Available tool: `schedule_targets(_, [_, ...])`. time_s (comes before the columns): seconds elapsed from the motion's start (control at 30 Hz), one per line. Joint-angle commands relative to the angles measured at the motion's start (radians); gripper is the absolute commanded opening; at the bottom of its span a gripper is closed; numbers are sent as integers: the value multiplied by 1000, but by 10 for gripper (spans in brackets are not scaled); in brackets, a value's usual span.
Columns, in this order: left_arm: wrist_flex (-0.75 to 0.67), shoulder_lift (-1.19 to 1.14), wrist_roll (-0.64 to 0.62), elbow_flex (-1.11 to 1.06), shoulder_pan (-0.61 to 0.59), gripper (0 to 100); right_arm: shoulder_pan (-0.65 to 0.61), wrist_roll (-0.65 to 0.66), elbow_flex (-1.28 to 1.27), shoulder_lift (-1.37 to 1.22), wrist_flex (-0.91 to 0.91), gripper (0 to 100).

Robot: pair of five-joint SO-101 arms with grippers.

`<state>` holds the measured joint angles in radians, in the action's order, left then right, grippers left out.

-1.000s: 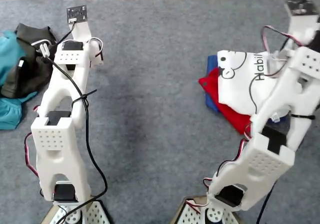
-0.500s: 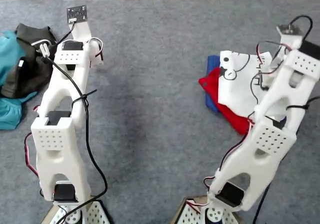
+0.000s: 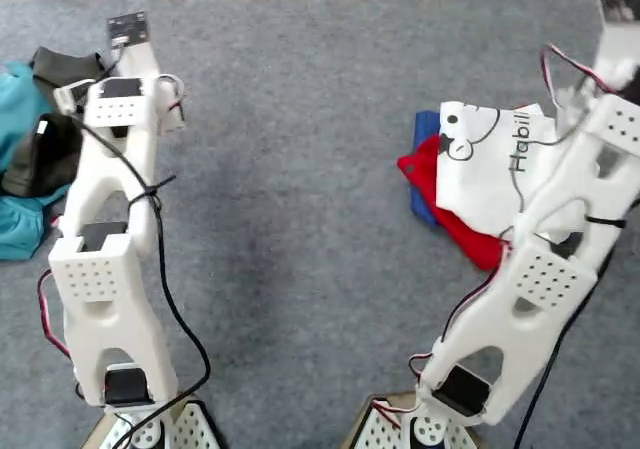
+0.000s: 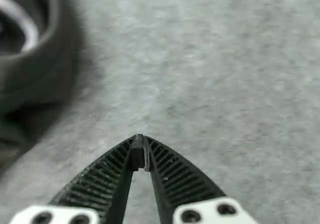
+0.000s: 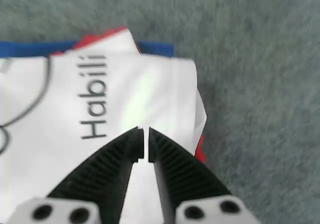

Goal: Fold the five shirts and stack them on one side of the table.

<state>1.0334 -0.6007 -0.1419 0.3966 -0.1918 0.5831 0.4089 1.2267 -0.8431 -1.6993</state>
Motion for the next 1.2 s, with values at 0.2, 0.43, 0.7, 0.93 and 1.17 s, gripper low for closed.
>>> schedule_targets(0.2, [318,63,51,266,-200,29,44,-6,62,-231,175,28])
schedule_targets(0.43, [532,49,60,661,-441,41,-63,-9,437,-223,-68,26])
schedule_targets(0.7, [463,-52,160,641,-711,182,-117,-11,446,-90,-63,26])
schedule_targets(0.93, [364,-338,184,618,-785,213,-176,-5,421,4,-64,25])
schedule_targets(1.17, [443,-446,184,791,-769,29,-242,-9,429,10,-66,25])
